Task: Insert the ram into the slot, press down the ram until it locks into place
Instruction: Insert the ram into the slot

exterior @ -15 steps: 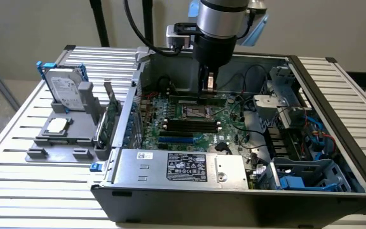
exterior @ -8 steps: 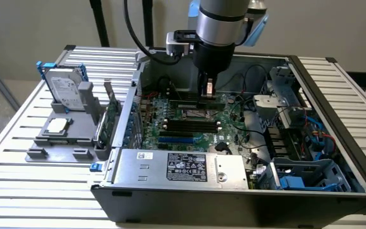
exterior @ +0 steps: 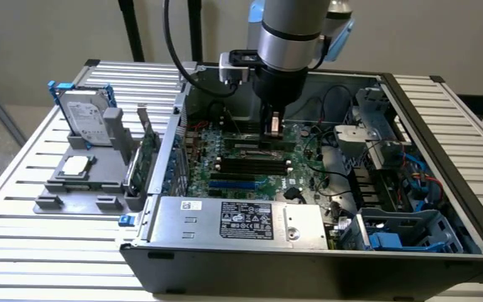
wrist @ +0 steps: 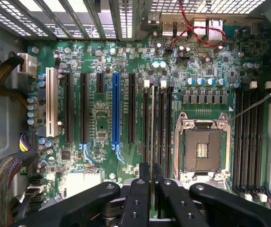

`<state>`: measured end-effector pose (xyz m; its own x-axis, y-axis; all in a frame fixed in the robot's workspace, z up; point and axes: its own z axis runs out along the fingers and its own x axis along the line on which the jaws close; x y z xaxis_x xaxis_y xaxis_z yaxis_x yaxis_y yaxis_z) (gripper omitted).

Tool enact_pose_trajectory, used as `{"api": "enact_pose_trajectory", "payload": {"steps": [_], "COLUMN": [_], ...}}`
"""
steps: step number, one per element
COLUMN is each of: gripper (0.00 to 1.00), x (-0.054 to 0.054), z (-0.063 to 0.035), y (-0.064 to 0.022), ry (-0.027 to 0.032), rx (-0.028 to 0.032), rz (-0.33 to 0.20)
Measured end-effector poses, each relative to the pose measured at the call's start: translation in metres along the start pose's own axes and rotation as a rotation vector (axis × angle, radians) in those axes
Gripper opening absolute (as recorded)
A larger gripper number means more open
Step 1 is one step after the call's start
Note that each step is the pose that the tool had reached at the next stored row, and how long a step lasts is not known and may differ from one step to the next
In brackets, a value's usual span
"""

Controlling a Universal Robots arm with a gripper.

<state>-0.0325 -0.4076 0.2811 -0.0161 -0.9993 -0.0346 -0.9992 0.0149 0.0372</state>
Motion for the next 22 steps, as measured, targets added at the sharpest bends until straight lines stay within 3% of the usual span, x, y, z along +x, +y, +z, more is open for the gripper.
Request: {"api": "enact_pose_trajectory", "payload": {"steps": [16, 22], "gripper": [0.13, 0.13], "x": [0.002, 0.003], "z": [0.0289, 0.0384], "y": [-0.0011, -0.0015], "ry": [0.0008, 0.0060], "rx": [0.0000, -0.0005], "rz": [0.000, 0.000]}}
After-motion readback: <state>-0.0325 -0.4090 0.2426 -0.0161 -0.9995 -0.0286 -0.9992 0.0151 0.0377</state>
